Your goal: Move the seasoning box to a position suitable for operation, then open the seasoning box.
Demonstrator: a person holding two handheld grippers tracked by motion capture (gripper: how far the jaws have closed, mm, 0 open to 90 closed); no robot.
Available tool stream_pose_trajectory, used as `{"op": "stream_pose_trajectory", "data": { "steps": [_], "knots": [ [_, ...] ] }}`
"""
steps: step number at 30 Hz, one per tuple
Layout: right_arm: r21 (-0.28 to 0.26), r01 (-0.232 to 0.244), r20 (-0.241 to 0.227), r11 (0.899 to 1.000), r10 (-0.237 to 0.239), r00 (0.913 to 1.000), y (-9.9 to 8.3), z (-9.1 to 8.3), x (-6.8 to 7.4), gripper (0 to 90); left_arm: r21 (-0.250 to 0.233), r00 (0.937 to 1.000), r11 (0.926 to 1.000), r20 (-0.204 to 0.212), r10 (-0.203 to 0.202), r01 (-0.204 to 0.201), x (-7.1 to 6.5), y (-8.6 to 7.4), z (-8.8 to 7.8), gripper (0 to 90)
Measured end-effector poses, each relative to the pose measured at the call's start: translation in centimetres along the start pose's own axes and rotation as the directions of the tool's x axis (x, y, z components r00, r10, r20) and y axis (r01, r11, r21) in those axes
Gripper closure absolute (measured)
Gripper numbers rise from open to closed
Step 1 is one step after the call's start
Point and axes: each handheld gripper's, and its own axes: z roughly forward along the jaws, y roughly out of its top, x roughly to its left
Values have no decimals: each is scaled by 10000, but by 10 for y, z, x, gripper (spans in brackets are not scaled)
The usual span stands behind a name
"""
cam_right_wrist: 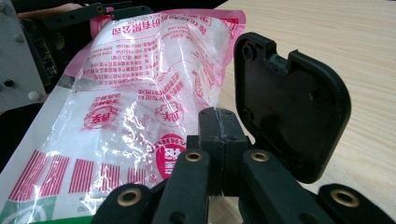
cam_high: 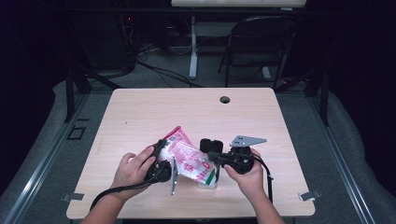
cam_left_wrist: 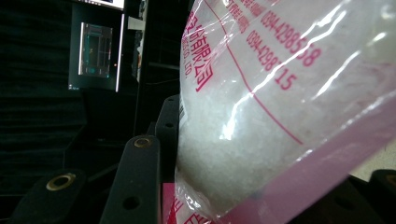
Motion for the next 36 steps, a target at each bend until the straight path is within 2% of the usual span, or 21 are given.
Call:
{"op": "stream_pose_trajectory", "data": {
  "steps": [36],
  "knots": [
    [5,3,49,10000,-3,10000,-1,0,-1,900,-41,9992,9992,-17,392,-392,4,3,-2,643]
  ]
}}
